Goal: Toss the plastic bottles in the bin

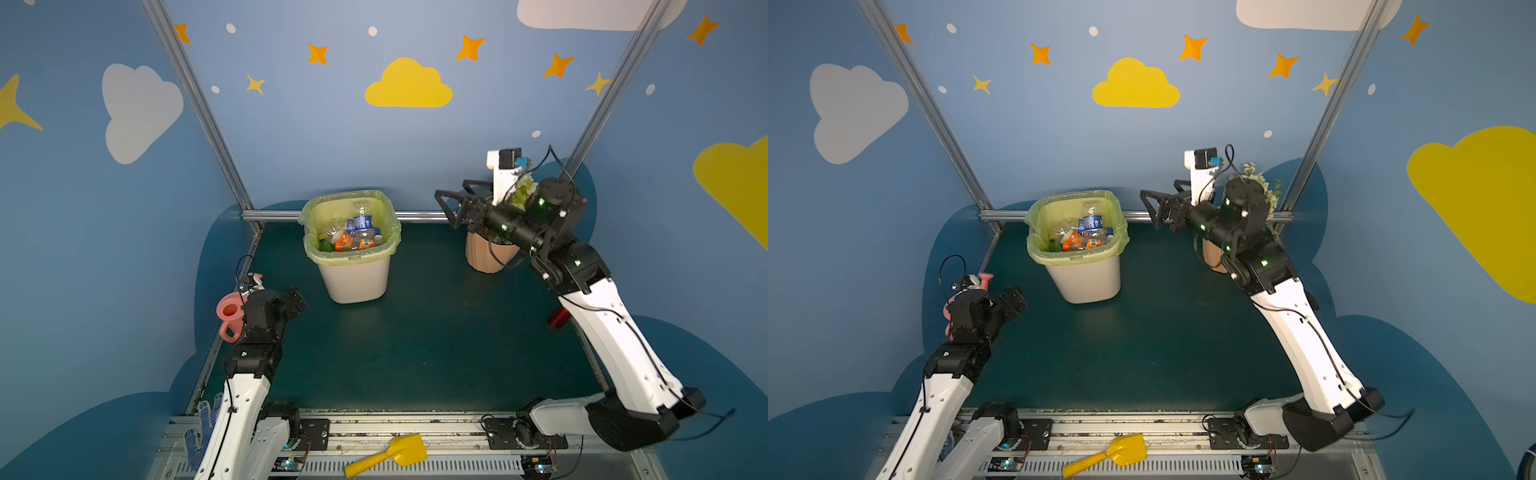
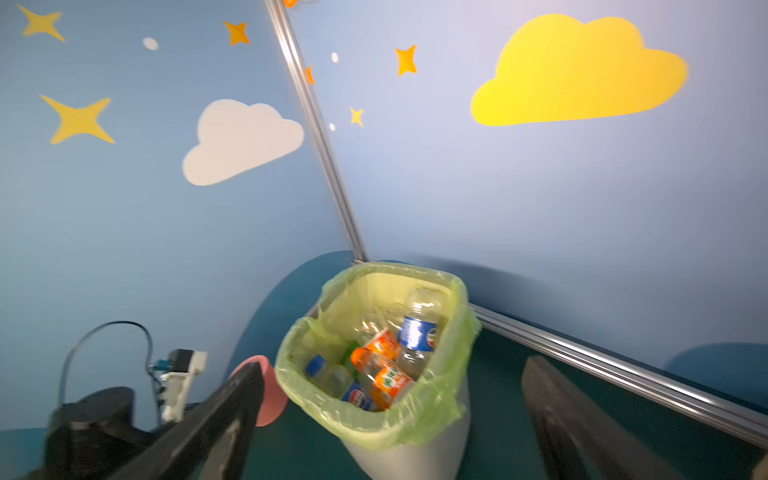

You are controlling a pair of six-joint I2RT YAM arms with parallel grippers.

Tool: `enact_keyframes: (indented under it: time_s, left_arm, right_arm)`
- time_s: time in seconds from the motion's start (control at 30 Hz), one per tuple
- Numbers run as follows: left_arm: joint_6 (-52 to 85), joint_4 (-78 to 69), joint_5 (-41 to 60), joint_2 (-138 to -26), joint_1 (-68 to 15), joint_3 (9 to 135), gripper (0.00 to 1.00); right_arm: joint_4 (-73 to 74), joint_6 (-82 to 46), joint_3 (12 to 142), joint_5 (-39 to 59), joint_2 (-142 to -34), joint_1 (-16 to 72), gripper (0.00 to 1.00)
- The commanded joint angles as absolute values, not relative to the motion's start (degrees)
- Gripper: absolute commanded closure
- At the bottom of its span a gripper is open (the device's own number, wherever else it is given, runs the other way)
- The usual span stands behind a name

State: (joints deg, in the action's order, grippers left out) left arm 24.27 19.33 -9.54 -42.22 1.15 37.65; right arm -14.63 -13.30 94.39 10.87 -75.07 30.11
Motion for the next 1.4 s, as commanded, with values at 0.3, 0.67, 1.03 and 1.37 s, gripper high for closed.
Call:
enact_keyframes:
  time_s: [0.3, 0.67, 1.03, 1.37]
  left_arm:
    - [25.0, 15.3, -14.0, -42.3, 1.4, 33.3, 0.00]
    - [24.9, 11.4, -14.5, -46.1, 1.4, 31.5, 0.00]
    - [22.9, -2.6, -19.1, -50.2, 0.2, 23.9, 0.00]
    - [16.4, -17.7, -27.3, -63.3, -5.1, 21.7, 0.00]
  right_arm:
    - [8.4, 5.1, 43.2, -16.6, -57.8, 19.1, 0.03]
    - [25.3, 0.4, 17.6, -12.1, -56.3, 5.9, 0.03]
    - [45.7, -0.3, 15.9, -4.8, -72.6, 3.7, 0.03]
    - [45.0, 2.4, 22.9, 0.9, -86.0, 3.4, 0.03]
